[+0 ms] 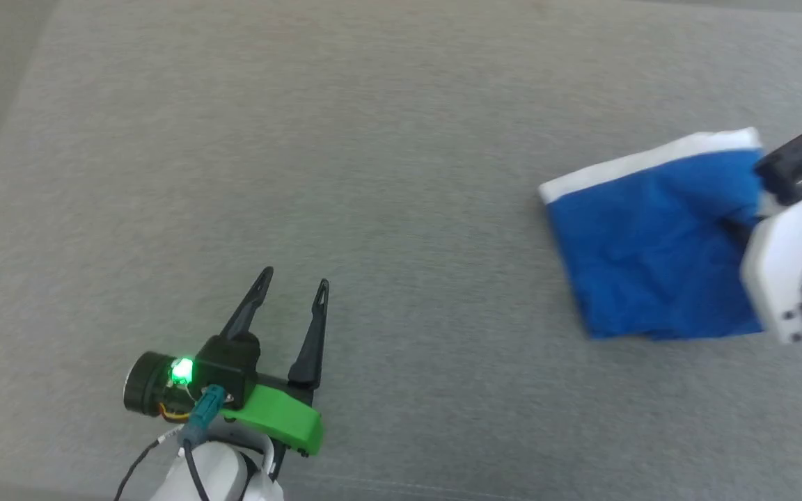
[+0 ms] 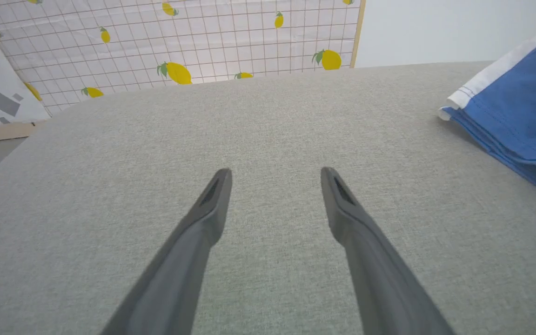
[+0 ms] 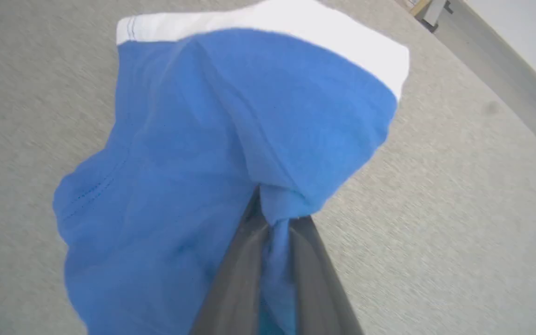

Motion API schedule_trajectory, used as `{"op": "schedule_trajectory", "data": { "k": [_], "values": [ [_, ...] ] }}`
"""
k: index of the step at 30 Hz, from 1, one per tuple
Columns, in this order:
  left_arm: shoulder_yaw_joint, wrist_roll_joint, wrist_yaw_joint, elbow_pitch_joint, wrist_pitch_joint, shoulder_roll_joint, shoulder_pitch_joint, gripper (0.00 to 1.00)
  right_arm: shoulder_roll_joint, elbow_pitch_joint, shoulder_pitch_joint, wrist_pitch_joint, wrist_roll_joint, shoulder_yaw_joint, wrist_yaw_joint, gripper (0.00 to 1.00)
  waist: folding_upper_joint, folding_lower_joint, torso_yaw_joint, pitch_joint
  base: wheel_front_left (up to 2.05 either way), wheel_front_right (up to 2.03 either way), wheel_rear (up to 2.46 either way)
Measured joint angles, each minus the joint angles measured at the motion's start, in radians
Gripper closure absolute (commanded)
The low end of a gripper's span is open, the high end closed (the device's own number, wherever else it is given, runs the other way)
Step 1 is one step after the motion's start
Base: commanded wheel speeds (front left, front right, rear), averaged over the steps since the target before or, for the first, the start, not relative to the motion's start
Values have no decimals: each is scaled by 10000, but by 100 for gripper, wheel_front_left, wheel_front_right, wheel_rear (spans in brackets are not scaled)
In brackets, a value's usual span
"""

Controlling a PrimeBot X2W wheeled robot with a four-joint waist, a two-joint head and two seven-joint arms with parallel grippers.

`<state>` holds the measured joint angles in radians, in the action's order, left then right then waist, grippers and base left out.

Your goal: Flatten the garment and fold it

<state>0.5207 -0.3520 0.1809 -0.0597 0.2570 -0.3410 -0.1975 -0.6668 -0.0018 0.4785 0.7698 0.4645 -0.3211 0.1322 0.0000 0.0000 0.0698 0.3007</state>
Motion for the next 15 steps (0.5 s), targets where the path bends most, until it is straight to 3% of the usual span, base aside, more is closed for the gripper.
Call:
{"op": "schedule_trajectory", "data": {
  "k": [7, 15],
  "values": [
    [-23, 127, -46, 401, -4, -136, -340, 0, -2437, -27, 287, -364, 316, -508, 0, 100, 0, 0, -837, 612, 0, 0, 0],
    [36, 272, -81, 736, -117, -353, -797, 0, -4100, 1634, 262, -2092, 226, 119, 2, 100, 0, 1, -1361, 1822, 0, 0, 0]
  ]
}}
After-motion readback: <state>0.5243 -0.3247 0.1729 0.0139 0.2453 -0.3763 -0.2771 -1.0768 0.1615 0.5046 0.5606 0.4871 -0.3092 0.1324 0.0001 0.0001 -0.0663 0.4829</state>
